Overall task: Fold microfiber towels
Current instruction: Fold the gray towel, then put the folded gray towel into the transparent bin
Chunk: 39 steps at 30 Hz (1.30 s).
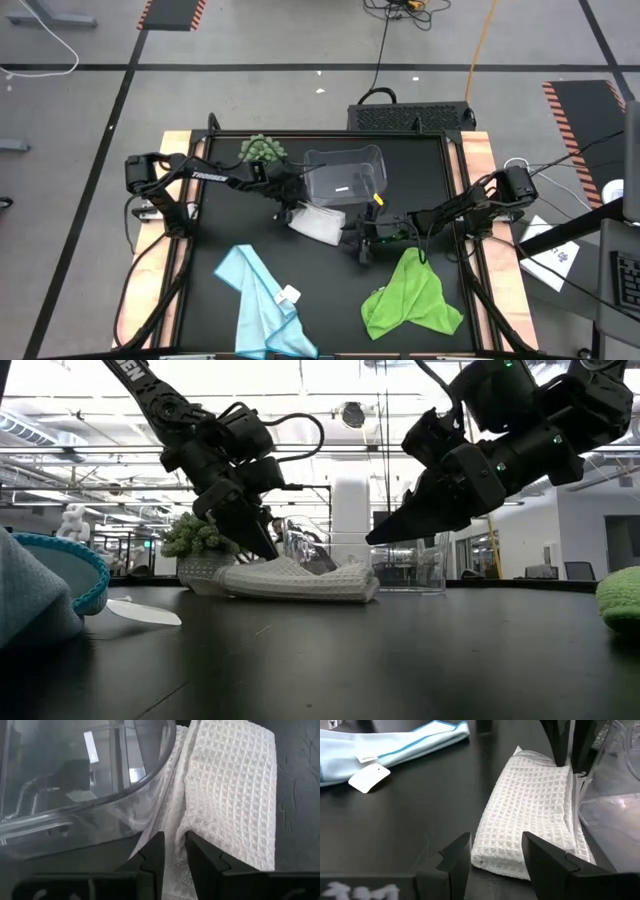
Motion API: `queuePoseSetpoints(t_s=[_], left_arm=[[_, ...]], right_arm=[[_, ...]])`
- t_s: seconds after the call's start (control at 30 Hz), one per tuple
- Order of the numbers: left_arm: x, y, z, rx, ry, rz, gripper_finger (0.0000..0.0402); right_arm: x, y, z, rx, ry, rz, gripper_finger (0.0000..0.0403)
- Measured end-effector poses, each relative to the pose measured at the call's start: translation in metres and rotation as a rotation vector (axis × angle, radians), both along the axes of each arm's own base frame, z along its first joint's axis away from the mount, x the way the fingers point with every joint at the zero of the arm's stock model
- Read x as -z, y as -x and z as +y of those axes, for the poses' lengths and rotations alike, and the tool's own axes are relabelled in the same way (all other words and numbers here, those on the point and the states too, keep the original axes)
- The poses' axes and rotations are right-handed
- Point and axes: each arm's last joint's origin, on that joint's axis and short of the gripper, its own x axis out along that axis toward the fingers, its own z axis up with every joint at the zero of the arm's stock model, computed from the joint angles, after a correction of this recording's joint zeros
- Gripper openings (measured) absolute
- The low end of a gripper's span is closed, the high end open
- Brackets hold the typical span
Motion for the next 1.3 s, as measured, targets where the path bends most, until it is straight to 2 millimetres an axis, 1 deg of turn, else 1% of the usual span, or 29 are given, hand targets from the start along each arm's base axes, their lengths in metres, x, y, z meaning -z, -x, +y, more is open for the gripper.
queuePoseSetpoints(t_s=[0.2,0.33,0.43,0.53,0.67,0.73,0.8,0.83,0.9,0.97,1.03,1.1,1.17,1.27,1.3], left_arm=[[0.000,0.000,0.000,-0.005,-0.014,0.009,0.0082],[0.004,0.005,0.001,-0.063,-0.047,0.085,0.0083],[0.000,0.010,0.001,-0.082,-0.078,0.114,0.0083],[-0.008,0.011,0.000,-0.076,-0.095,0.091,0.0083],[-0.030,0.017,-0.002,-0.080,-0.114,0.023,0.0083],[-0.041,0.023,-0.005,-0.093,-0.096,0.000,0.0083],[-0.049,0.025,-0.009,-0.103,-0.042,-0.027,0.0083],[-0.051,0.027,-0.013,-0.097,-0.005,-0.026,0.0083],[-0.053,0.023,-0.022,-0.081,0.038,-0.047,0.0083],[-0.049,0.020,-0.033,-0.055,0.039,-0.034,0.0082],[-0.042,0.015,-0.046,-0.028,0.017,-0.016,0.0082],[-0.035,0.015,-0.057,-0.007,-0.013,0.017,0.0081],[-0.030,0.011,-0.066,0.008,-0.048,0.014,0.0081],[-0.020,0.014,-0.074,0.030,-0.108,0.040,0.0081],[-0.018,0.012,-0.074,0.028,-0.130,0.026,0.0081]], right_arm=[[0.000,0.000,0.000,0.004,-0.006,0.000,0.0169],[0.000,0.000,0.000,0.006,-0.008,0.005,0.0169],[0.001,0.000,0.000,0.001,0.001,0.006,0.0169],[0.001,0.000,0.000,-0.016,0.032,0.015,0.0169],[0.003,0.000,0.000,-0.026,0.052,0.024,0.0169],[0.006,0.000,0.000,-0.007,0.014,0.028,0.0169],[0.007,-0.001,-0.001,0.031,-0.053,0.024,0.0169],[0.007,-0.001,-0.002,0.053,-0.089,0.022,0.0169],[0.008,-0.001,-0.004,0.097,-0.154,0.027,0.0169],[0.010,0.000,-0.004,0.132,-0.204,0.043,0.0169],[0.011,0.001,-0.005,0.158,-0.239,0.055,0.0169],[0.013,0.002,-0.007,0.185,-0.271,0.078,0.0169],[0.015,0.003,-0.009,0.217,-0.304,0.100,0.0169],[0.016,0.003,-0.012,0.266,-0.388,0.105,0.0169],[0.016,0.003,-0.013,0.277,-0.423,0.109,0.0169]])
